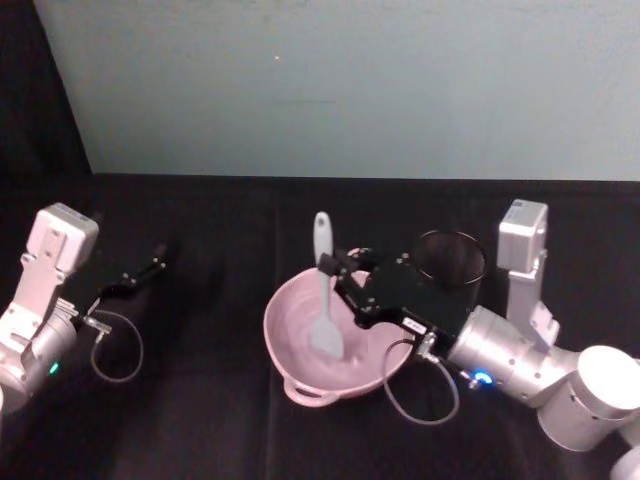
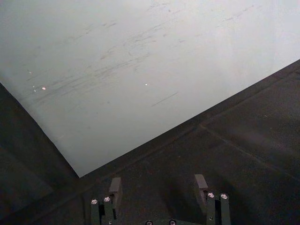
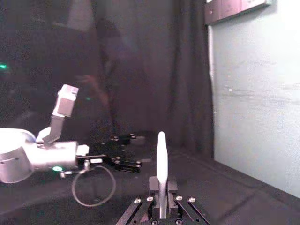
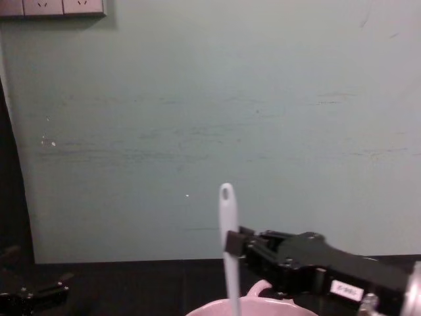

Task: Use the one hand to pick up the spoon and stir the clear water in the bowl.

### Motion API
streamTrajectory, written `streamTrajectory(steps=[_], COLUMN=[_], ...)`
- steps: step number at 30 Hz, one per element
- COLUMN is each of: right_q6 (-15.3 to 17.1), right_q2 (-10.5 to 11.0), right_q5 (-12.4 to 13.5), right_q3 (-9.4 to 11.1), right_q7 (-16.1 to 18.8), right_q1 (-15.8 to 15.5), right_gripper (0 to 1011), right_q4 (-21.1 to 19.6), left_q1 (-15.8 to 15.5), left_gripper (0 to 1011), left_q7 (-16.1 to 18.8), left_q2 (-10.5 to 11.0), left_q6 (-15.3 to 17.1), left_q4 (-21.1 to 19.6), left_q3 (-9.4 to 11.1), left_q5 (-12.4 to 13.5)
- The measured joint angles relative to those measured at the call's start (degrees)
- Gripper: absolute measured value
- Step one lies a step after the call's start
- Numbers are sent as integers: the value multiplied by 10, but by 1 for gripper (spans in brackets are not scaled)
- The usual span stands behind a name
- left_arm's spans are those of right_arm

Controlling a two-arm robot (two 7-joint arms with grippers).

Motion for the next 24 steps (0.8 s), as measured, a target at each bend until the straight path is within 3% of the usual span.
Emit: streamTrajectory(steps=[12,24], right_q6=[-13,-25], right_q2=[-40,-54], right_q5=[-4,-19], right_q3=[-33,-28], right_q7=[14,-3], right_q1=[53,84], right_gripper=[108,108], right_q4=[64,99], left_q1=[0,0], left_gripper=[1005,1005], left_q7=[0,0], left_q2=[0,0], left_q6=[0,0], left_q4=[0,0], left_q3=[0,0], left_q5=[0,0])
